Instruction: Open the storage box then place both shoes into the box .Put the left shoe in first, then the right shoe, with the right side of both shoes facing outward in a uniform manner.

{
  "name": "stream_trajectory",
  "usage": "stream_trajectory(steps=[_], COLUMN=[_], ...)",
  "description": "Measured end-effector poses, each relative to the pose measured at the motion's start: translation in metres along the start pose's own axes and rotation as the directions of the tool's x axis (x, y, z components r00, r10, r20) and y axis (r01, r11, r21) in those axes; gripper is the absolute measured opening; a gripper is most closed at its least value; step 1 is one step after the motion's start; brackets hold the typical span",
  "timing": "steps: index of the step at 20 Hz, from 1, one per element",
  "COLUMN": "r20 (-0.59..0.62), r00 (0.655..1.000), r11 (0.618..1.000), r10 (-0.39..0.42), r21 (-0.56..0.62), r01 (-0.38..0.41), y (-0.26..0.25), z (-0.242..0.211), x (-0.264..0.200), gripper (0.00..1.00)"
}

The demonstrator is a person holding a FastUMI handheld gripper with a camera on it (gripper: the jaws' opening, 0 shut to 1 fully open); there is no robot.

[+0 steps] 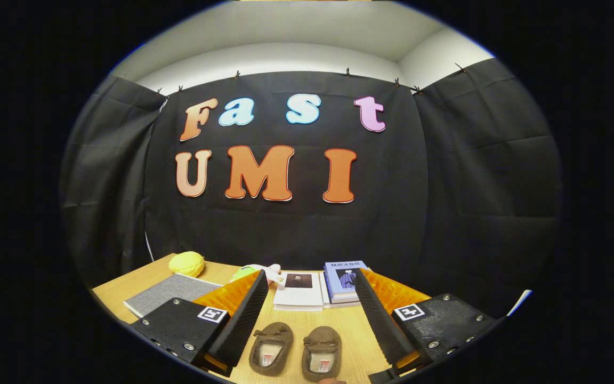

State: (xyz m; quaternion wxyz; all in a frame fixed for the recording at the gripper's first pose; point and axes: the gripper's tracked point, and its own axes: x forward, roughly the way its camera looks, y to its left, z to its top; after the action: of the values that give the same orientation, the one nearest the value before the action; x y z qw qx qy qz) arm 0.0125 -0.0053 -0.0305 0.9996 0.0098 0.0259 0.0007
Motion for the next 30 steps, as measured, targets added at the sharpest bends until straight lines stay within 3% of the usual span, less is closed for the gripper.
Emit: stream_trajectory(steps=[10, 14, 19, 30], r20=[-0.082, -0.125, -0.161, -0.211], r00=[0.981, 0.946, 0.912, 0.796], r11=[0.967, 0.909, 0.849, 0.692], r10=[0.178, 0.299, 0.378, 0.567], r21=[0.198, 0.34, 0.453, 0.646], r01=[-0.159, -0.242, -0.272, -0.322], y=[0.036, 0.063, 0.084, 0.143], z=[-0.04, -0.065, -0.102, -0.168], x=[0.014, 0.02, 0.035, 0.049], gripper=[0.98, 0.99, 0.98, 0.98])
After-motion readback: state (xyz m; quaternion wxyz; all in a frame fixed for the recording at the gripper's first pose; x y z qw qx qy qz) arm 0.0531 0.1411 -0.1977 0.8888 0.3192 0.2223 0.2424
